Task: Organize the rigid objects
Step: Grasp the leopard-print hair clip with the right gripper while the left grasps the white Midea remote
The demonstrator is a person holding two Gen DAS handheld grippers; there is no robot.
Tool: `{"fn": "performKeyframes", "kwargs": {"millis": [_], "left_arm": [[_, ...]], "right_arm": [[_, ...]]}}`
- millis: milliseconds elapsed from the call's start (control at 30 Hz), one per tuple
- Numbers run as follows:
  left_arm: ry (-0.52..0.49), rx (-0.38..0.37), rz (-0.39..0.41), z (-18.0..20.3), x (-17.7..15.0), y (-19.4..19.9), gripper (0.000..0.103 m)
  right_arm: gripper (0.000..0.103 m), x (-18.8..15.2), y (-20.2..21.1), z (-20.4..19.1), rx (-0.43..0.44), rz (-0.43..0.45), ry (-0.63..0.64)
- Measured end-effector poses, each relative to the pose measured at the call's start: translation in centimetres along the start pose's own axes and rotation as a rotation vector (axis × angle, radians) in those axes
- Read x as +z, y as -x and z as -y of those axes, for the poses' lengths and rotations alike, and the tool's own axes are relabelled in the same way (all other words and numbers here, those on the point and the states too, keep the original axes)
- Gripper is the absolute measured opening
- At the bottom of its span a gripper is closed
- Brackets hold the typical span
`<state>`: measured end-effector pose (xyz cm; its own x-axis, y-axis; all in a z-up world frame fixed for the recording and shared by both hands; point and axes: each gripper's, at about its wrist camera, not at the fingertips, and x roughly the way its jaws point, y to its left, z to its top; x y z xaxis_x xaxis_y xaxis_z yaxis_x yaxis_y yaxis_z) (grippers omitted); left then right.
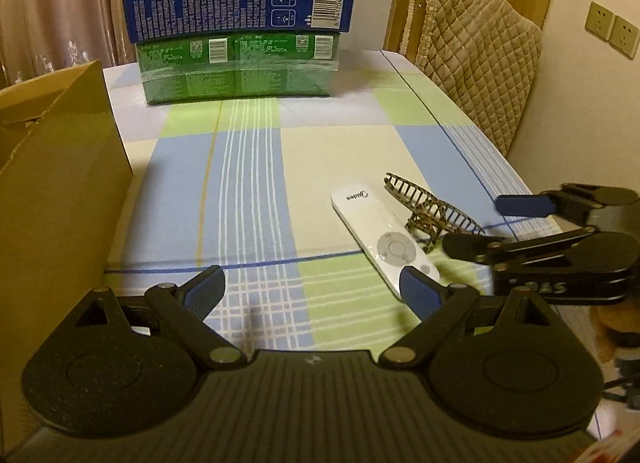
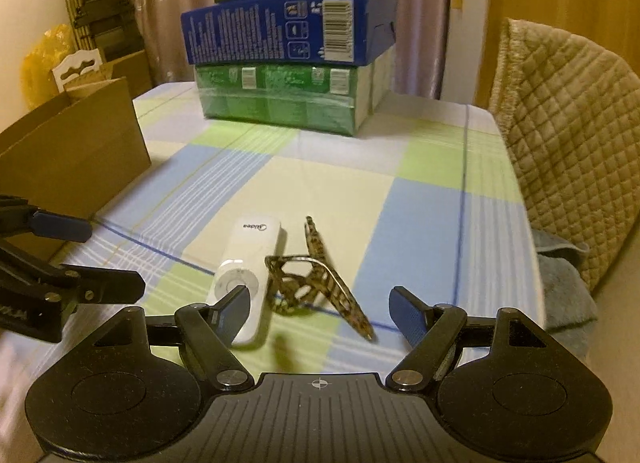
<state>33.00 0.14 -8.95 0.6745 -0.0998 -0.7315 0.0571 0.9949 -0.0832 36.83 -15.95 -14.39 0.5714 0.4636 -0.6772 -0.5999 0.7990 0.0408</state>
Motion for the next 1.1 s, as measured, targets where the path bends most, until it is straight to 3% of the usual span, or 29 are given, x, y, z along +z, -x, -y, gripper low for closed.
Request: {"fn": "performKeyframes", "kwargs": {"millis": [433,600,767,1100], "left_arm": [[0.032,-0.016,0.002,-0.6,0.0,-1.2,0.092],[0.038,-0.034,-0.001,-0.5,0.0,-1.5,0.092],[0.025,-0.055,0.005,0.3,0.4,-2.3,0.092],[0.033,-0.054,0.018,0.0,0.6,-2.8,0.091]], "right_arm": [[0.04,0.7,-4.0,0.1,0.013,-0.024,0.021],[0.038,0.5,-3.2,0.1,0.003,-0.014,-0.016],[0.037,-0.2,-1.7,0.7,-0.064,-0.026,-0.041],[0.037,-2.2,-0.3,-1.1,0.125,-0.024,0.056]]}}
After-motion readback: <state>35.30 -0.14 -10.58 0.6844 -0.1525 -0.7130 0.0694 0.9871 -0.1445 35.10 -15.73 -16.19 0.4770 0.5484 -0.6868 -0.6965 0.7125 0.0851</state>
